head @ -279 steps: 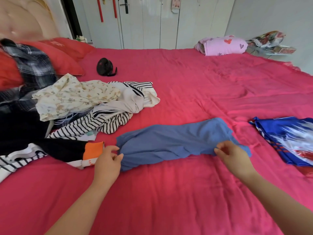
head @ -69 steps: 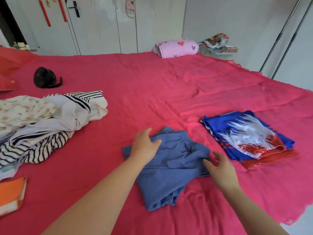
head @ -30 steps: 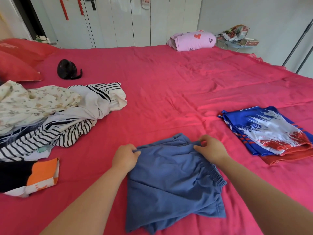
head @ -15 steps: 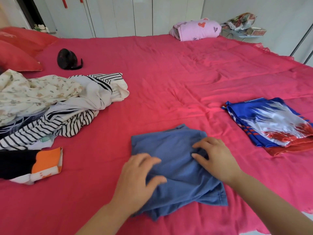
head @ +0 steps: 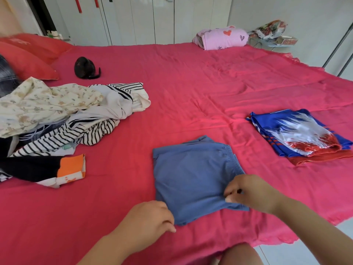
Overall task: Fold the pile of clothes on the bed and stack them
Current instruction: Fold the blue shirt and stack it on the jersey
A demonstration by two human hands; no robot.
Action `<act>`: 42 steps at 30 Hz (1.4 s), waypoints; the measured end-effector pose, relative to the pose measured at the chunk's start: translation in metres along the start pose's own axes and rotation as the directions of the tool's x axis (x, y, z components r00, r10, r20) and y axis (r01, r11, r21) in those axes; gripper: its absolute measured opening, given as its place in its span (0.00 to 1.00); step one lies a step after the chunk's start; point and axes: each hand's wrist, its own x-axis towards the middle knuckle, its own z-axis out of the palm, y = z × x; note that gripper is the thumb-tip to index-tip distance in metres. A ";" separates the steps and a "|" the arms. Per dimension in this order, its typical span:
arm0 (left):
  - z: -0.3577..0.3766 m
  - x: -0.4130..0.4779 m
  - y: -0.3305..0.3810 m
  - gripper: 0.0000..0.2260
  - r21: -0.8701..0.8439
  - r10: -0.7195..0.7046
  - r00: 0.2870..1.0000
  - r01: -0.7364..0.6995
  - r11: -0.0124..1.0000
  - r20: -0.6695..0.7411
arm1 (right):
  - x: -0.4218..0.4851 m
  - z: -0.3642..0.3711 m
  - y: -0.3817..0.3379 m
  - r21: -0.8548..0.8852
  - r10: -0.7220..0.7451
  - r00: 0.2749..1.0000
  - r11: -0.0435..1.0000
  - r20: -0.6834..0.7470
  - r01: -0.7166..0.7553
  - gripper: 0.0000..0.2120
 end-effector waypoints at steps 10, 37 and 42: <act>0.009 0.069 -0.022 0.24 -0.529 -0.870 0.493 0.738 0.420 -0.003 | 0.046 0.009 0.025 0.309 0.660 0.739 0.736 -0.132 -0.602 0.23; 0.010 0.072 -0.022 0.19 -0.934 -0.715 0.657 0.358 0.014 0.241 | 0.060 0.012 0.014 0.742 0.583 0.809 0.510 0.073 -0.435 0.26; -0.007 0.080 -0.018 0.21 -0.960 -0.685 0.692 0.277 -0.037 0.226 | 0.056 0.000 0.016 0.919 0.571 0.809 0.229 0.141 -0.321 0.17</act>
